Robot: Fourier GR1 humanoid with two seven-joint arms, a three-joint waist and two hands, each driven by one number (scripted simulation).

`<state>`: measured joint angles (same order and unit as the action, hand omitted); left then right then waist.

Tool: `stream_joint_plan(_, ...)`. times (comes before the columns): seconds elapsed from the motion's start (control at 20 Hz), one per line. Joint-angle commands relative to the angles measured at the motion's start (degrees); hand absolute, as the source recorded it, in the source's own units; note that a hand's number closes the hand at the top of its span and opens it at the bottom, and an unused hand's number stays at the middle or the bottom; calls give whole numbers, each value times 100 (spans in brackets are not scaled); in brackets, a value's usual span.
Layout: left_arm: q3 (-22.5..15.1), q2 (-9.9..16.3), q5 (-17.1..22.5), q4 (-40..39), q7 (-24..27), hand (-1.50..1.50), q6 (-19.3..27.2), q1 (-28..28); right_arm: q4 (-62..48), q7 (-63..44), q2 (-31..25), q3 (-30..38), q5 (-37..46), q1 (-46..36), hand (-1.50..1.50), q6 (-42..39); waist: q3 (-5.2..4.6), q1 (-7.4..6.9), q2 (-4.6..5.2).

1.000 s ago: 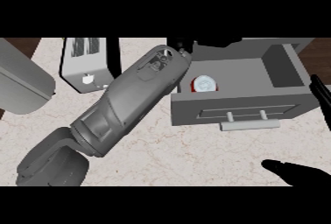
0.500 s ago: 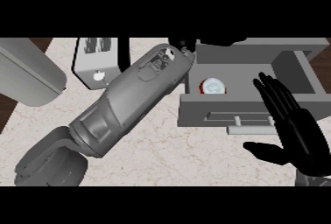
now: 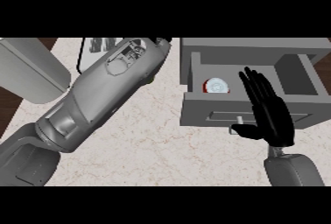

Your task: Pick up the can, place it into the drawer and close the drawer

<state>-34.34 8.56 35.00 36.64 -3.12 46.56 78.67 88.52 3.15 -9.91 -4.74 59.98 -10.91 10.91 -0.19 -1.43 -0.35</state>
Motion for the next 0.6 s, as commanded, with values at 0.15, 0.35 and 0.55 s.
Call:
stream_joint_plan(0.15,-163,680,-248,1110,-683,-150,39,-470,-1603,201,256,209,333,-413,-150,887,23,-125,-3)
stream_joint_plan(0.35,-98,1004,-317,1334,-853,-150,-85,-578,-2436,502,-77,608,242,-1080,-150,993,26,-108,39)
stream_joint_plan(0.55,-44,1342,-305,1687,-1050,-150,-304,-763,-3155,263,131,645,713,-1585,-150,1539,25,-159,54)
